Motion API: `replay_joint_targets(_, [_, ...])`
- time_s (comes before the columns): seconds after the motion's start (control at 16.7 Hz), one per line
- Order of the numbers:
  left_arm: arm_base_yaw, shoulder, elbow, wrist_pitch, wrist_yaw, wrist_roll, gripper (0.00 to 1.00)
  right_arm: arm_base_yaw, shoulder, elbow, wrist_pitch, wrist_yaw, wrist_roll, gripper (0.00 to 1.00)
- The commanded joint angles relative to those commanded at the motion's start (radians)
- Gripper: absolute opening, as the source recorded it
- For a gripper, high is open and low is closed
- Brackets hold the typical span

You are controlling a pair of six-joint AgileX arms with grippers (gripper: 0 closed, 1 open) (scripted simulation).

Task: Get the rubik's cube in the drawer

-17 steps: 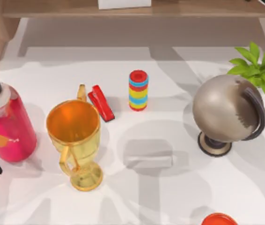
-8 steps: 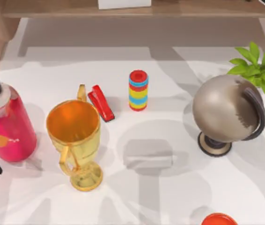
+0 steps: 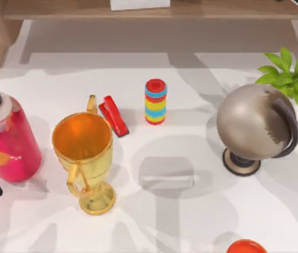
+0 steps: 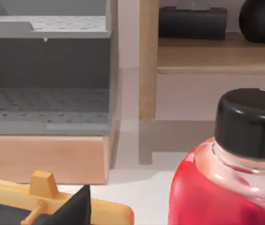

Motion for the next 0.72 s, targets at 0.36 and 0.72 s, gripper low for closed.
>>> replay_joint_targets(0.36, [0.000,0.000,0.000,0.000,0.000,0.000,1.00,0.000,0.000,0.000,0.000,0.000,0.000,0.00])
replay_joint_targets(0.72, [0.000,0.000,0.000,0.000,0.000,0.000,1.00,0.004,-0.035,0.023,0.033,-0.048,0.015,0.00])
